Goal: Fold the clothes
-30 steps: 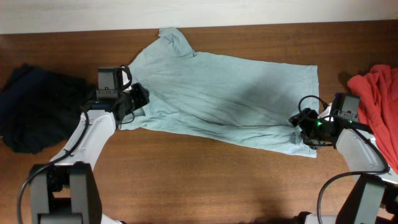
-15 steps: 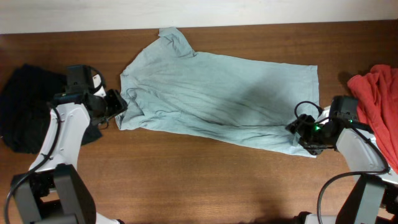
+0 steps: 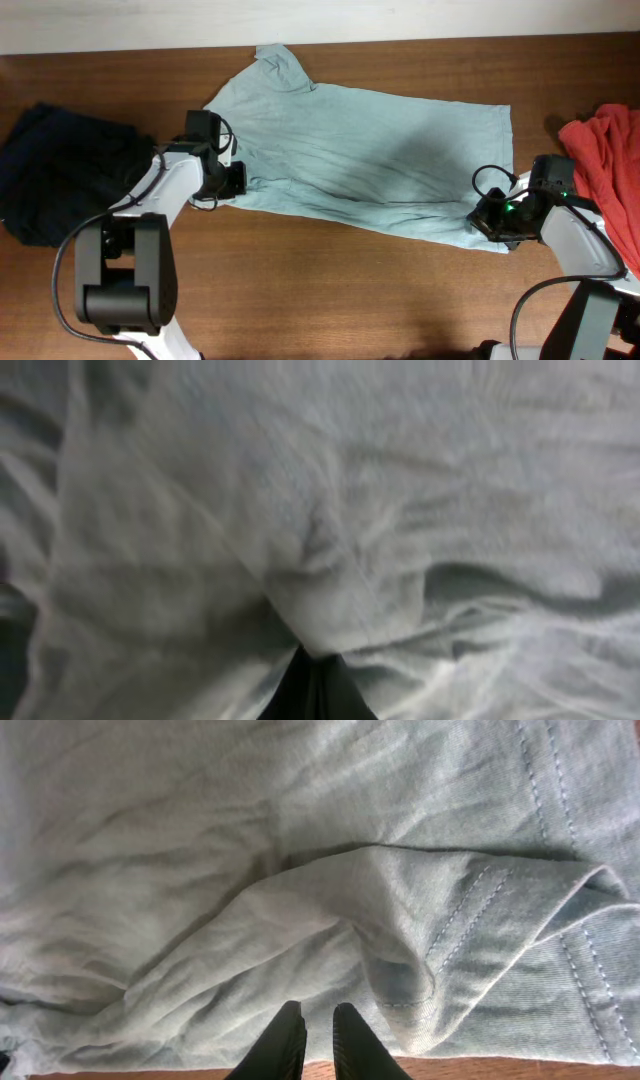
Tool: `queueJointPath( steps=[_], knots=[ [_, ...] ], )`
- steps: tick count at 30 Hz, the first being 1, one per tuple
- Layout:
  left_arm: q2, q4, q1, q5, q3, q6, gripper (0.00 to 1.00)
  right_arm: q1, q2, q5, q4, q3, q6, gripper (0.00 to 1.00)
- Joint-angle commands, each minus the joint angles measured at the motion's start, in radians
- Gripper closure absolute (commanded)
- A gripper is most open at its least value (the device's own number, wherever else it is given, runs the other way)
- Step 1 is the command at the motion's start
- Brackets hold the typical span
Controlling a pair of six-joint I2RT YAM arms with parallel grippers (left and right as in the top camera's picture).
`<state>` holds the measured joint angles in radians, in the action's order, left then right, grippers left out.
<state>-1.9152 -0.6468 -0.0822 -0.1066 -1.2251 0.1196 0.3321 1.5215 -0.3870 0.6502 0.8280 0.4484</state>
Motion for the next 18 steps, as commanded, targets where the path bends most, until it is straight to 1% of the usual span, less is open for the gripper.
queueJointPath(
  steps=[1, 6, 9, 15, 18],
  knots=[
    [-0.015, 0.037, 0.0, 0.036, -0.006, -0.028, 1.0, -0.004, 0.0, -0.005, 0.001, 0.016, -0.007, 0.83],
    [-0.014, 0.053, 0.0, 0.033, -0.013, -0.033, 0.99, -0.004, 0.0, -0.005, 0.001, 0.016, -0.007, 0.84],
    [-0.014, 0.098, 0.0, 0.026, -0.014, -0.039, 0.98, -0.004, 0.0, -0.005, 0.0, 0.016, -0.007, 0.84],
    [-0.014, 0.244, 0.0, -0.101, -0.016, -0.038, 0.97, -0.004, 0.0, -0.005, 0.001, 0.016, -0.007, 0.84],
    [-0.014, 0.289, 0.0, -0.164, -0.034, -0.03, 0.97, -0.004, 0.0, -0.005, 0.001, 0.016, -0.007, 0.84]
  ],
)
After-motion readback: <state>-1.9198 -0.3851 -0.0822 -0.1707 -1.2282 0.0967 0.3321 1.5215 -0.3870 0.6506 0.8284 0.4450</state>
